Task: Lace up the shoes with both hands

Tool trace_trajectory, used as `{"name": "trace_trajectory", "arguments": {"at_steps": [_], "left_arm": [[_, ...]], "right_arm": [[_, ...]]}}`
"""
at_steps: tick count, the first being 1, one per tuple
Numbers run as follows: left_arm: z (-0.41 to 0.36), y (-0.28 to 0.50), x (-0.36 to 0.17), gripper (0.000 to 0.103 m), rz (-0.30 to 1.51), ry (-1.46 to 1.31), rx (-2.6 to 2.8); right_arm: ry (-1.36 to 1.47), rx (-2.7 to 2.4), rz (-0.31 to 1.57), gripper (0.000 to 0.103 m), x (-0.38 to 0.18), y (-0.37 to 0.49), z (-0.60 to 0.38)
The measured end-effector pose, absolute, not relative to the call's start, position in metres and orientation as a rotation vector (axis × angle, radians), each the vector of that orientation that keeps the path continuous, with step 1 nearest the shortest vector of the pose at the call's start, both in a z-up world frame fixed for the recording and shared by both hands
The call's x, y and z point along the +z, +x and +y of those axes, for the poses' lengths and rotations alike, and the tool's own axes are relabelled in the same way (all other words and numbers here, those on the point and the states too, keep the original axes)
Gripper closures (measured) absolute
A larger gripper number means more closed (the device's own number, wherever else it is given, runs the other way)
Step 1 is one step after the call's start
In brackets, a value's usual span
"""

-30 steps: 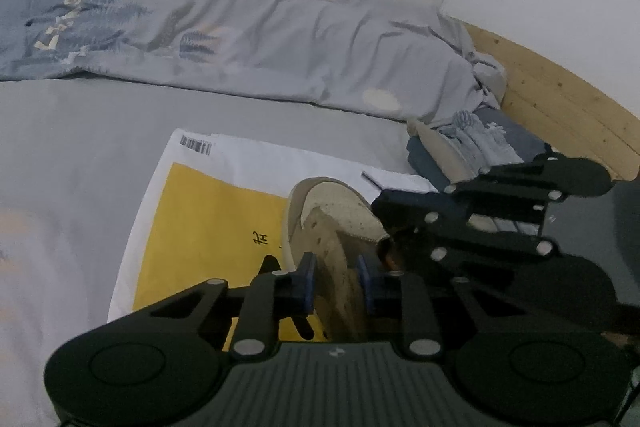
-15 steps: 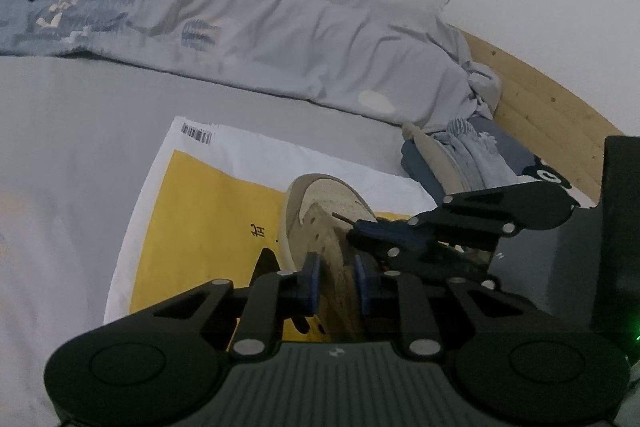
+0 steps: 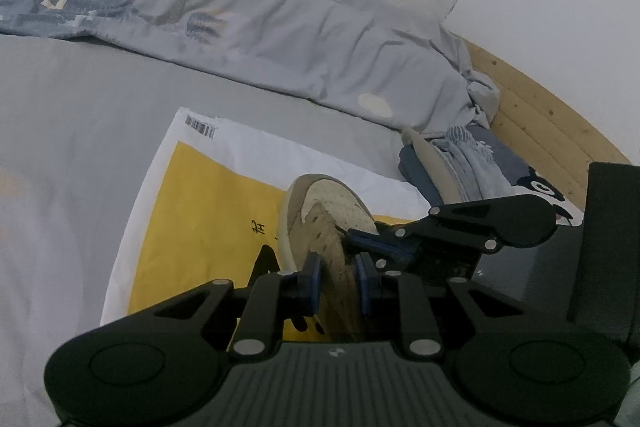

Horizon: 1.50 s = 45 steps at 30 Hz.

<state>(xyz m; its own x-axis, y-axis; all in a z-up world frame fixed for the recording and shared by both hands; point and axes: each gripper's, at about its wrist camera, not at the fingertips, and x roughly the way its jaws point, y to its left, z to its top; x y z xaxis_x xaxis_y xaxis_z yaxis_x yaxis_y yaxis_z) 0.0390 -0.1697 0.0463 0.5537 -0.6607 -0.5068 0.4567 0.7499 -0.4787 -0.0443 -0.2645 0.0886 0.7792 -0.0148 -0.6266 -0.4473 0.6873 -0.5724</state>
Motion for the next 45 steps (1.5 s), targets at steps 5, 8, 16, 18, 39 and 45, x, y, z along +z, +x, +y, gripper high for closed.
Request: {"name": "trace_trajectory", "arguments": {"at_steps": [5, 8, 16, 18, 39, 45], "left_arm": [[-0.169, 0.040, 0.047, 0.085, 0.721, -0.303, -0.677], [-0.169, 0.039, 0.047, 0.085, 0.714, -0.299, -0.680], [-0.168, 0.040, 0.047, 0.086, 0.717, -0.294, -0.696], [-0.167, 0.041, 0.047, 0.086, 0.720, -0.289, -0.703], [-0.156, 0.057, 0.044, 0.063, 0.747, -0.395, -0.758], [-0.137, 0.073, 0.027, 0.056, 0.736, -0.762, -0.578]], "right_arm": [[-0.837, 0.260, 0.639, 0.102, 0.084, -0.045, -0.261], [-0.848, 0.257, 0.643, 0.102, 0.082, -0.043, -0.260], [-0.852, 0.253, 0.628, 0.102, 0.081, -0.040, -0.257], [-0.870, 0.257, 0.607, 0.102, 0.080, -0.043, -0.255], [-0.967, 0.268, 0.511, 0.102, 0.067, -0.038, -0.242], [-0.935, 0.268, 0.511, 0.102, 0.067, -0.034, -0.245]]}}
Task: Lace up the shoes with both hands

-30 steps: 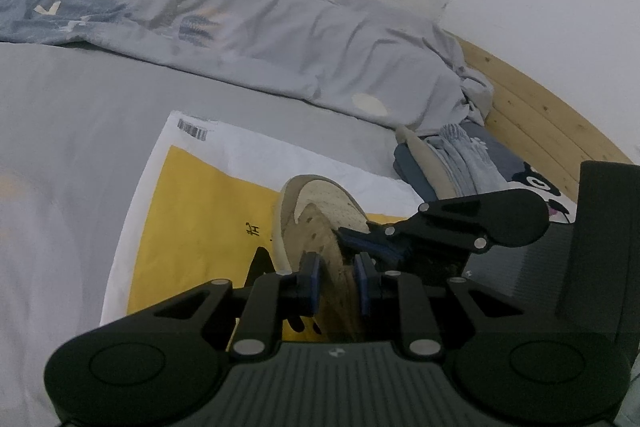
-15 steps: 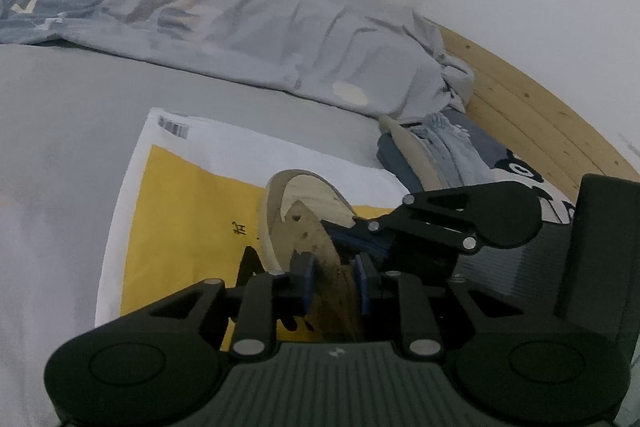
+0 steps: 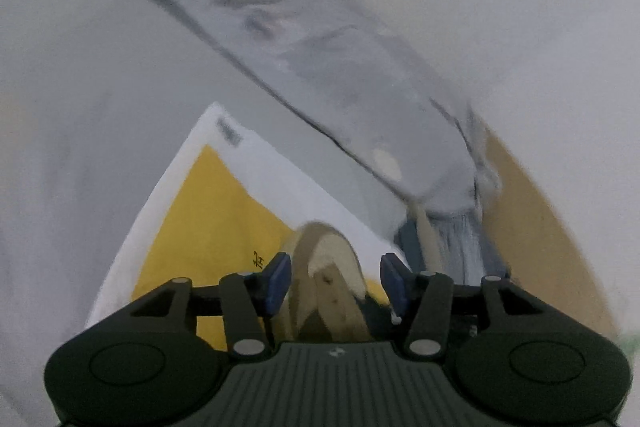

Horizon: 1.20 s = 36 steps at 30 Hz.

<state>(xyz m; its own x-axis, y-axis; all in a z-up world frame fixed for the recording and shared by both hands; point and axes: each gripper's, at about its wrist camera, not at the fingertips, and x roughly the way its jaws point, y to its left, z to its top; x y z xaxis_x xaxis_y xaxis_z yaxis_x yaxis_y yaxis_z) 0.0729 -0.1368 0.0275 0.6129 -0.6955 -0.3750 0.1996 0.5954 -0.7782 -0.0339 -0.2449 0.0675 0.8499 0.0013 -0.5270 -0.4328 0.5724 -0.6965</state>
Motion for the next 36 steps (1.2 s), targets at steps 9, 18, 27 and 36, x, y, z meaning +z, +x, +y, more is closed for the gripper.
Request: {"name": "trace_trajectory", "arguments": {"at_steps": [9, 18, 27, 36], "left_arm": [[-0.149, 0.078, -0.006, 0.079, 0.811, -1.031, -0.469], [-0.151, 0.078, -0.011, 0.100, 0.819, -1.052, -0.448], [-0.145, 0.078, -0.004, 0.103, 0.748, -1.024, -0.389], [-0.131, 0.085, -0.001, 0.102, 0.742, -1.051, -0.370]], "right_arm": [[-0.922, 0.268, 0.513, 0.102, 0.064, -0.038, -0.239], [-0.911, 0.266, 0.511, 0.102, 0.064, -0.042, -0.239], [-0.888, 0.249, 0.519, 0.101, 0.067, -0.043, -0.239], [-0.877, 0.240, 0.523, 0.101, 0.066, -0.043, -0.239]]}}
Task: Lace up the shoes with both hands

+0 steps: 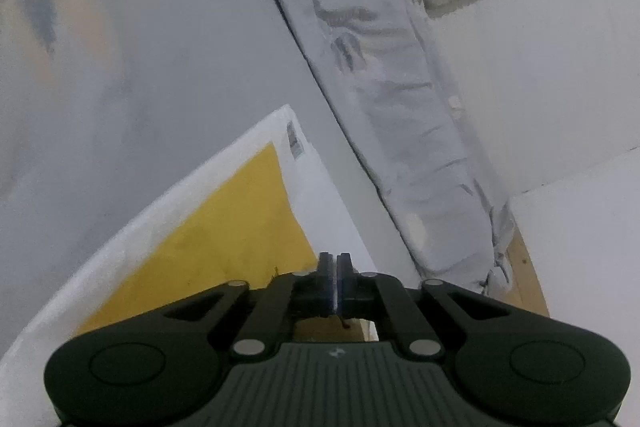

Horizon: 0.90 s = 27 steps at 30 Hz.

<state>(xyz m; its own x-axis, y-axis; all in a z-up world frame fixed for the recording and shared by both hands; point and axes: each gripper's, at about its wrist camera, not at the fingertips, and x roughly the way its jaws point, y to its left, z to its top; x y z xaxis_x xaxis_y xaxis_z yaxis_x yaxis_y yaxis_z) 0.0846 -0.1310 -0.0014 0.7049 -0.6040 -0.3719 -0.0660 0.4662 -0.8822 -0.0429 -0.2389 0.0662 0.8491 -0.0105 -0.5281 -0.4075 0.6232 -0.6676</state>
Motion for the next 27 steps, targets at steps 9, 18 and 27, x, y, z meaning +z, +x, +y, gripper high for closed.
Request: {"name": "trace_trajectory", "arguments": {"at_steps": [9, 18, 27], "left_arm": [[-0.144, 0.087, -0.008, 0.077, 0.792, -1.082, -0.406], [-0.153, 0.088, -0.015, 0.088, 0.823, -1.102, -0.386], [-0.156, 0.083, -0.004, 0.103, 0.798, -0.994, -0.386]], "right_arm": [[-0.799, 0.197, 0.511, 0.078, 0.076, -0.042, -0.246], [-0.752, 0.202, 0.509, 0.064, 0.086, -0.046, -0.252], [-0.701, 0.195, 0.533, 0.063, 0.089, -0.043, -0.256]]}}
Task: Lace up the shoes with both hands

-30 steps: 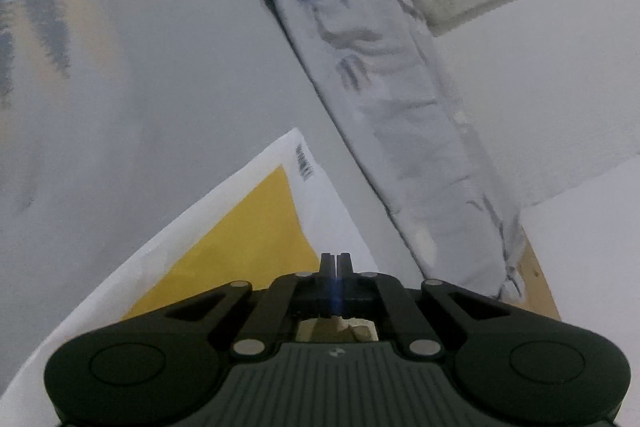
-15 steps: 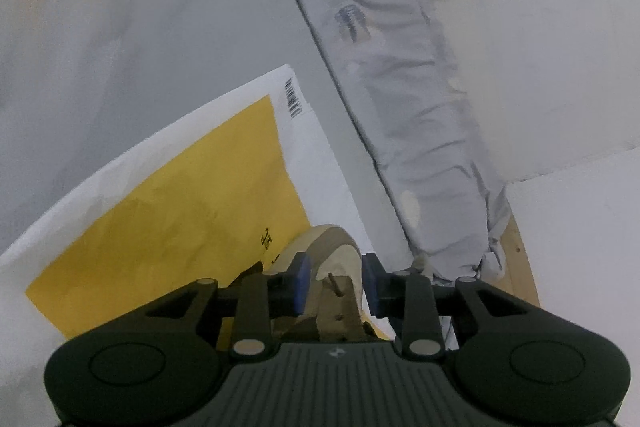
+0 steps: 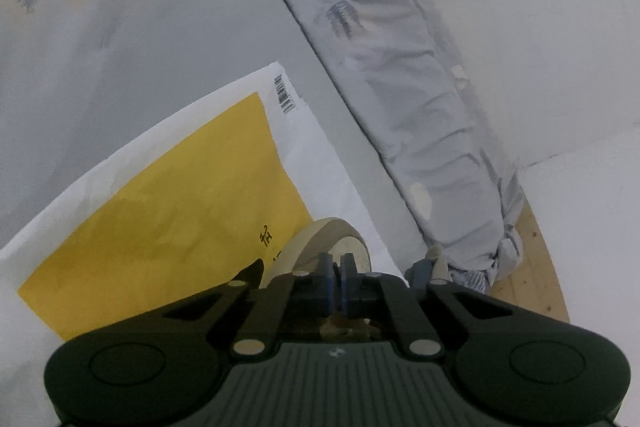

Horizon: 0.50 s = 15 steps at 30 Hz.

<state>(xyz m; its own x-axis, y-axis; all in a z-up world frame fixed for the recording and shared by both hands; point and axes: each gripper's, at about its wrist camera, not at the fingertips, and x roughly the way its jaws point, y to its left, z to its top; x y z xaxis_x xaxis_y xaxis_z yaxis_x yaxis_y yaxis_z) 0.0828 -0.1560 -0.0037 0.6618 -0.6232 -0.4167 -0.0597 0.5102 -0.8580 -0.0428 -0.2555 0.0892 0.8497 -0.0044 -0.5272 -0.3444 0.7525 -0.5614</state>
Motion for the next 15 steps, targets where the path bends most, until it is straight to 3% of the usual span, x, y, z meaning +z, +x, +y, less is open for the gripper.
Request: {"name": "trace_trajectory", "arguments": {"at_steps": [15], "left_arm": [[-0.135, 0.084, 0.008, 0.103, 0.750, -0.940, -0.290]], "right_arm": [[-0.671, 0.189, 0.557, 0.062, 0.092, -0.042, -0.259]]}}
